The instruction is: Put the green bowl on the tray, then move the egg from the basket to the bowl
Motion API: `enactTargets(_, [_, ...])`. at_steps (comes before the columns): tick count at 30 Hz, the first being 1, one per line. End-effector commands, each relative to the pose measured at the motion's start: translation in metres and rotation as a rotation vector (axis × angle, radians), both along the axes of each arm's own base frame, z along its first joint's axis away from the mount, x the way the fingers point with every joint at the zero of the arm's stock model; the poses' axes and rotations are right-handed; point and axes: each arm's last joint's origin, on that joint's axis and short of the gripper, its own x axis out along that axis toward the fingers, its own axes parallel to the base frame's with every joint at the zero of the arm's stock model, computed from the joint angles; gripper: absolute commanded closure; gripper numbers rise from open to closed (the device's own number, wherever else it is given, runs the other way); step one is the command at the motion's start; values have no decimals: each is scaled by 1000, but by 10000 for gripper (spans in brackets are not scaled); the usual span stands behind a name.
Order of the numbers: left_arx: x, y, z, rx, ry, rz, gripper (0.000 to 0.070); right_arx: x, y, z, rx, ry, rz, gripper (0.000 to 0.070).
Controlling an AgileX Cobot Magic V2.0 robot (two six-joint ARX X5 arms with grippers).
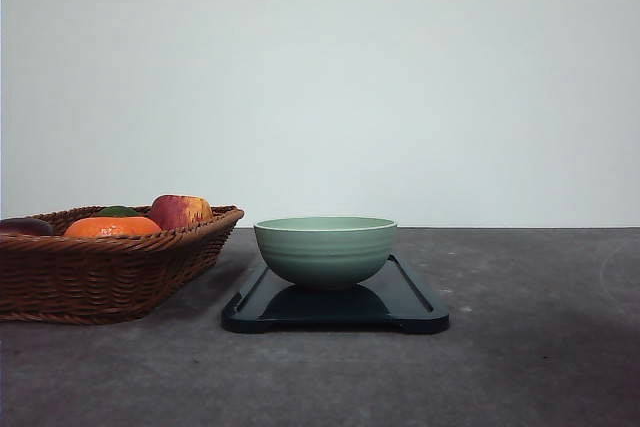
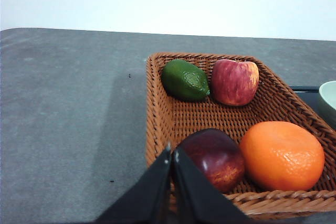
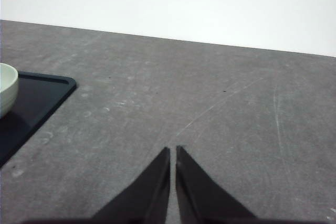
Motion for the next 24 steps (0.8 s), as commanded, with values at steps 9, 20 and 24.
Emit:
enactTargets(9, [1, 0, -5, 10, 4, 1, 700, 0, 0, 0, 11, -5, 0, 689])
enactTargets(20, [1, 0, -5, 10, 3, 1, 700, 0, 0, 0, 11, -6, 0, 689])
enactTargets(24, [1, 0, -5, 10, 3, 1, 700, 0, 0, 0, 11, -6, 0, 689])
